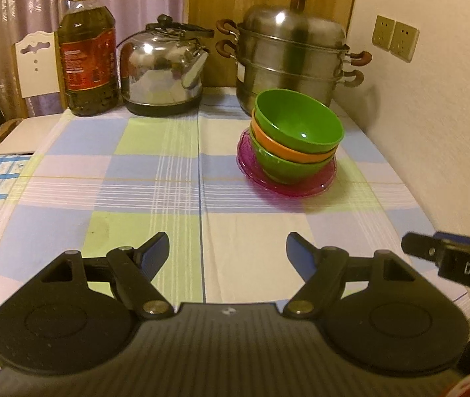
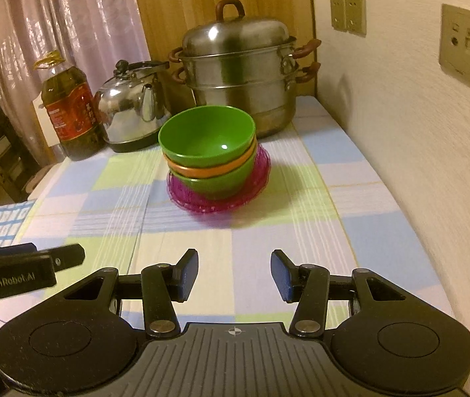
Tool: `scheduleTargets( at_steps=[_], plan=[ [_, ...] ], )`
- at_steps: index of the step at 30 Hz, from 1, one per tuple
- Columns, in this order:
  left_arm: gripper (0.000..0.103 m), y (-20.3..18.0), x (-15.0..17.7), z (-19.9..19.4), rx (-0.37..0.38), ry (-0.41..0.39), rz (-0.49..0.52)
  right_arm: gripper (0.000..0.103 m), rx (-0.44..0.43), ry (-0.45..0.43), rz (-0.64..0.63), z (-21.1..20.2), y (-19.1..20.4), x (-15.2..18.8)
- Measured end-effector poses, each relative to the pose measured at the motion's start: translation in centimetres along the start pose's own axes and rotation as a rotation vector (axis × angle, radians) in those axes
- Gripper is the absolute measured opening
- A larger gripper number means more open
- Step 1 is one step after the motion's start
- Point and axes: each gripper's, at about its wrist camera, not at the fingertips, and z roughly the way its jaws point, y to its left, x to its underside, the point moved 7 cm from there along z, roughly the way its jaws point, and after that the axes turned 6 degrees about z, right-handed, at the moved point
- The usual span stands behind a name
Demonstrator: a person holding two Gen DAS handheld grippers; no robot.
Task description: Organize plates and bowls
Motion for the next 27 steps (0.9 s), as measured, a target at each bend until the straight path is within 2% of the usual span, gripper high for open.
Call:
scheduleTargets(
  at_steps=[3,15,27],
  plan=[
    [0.076,-0.1,0.3,-0.8,-0.017,-0.012,0.016,0.049,0.0,0.0,0.015,-0.7,-0.1,0.6],
    [0.076,-1.1,1.8,-2.4,0.014,-0.011,0.039,0.049,0.013,-0.032,-0.046,-3.1,0.9,2.0],
    [0.077,-1.5,3.6,-3.4,0.023,0.013,0.05,0.049,0.004,-0.007,-0.06,-3.8,1.4,3.9]
  ],
)
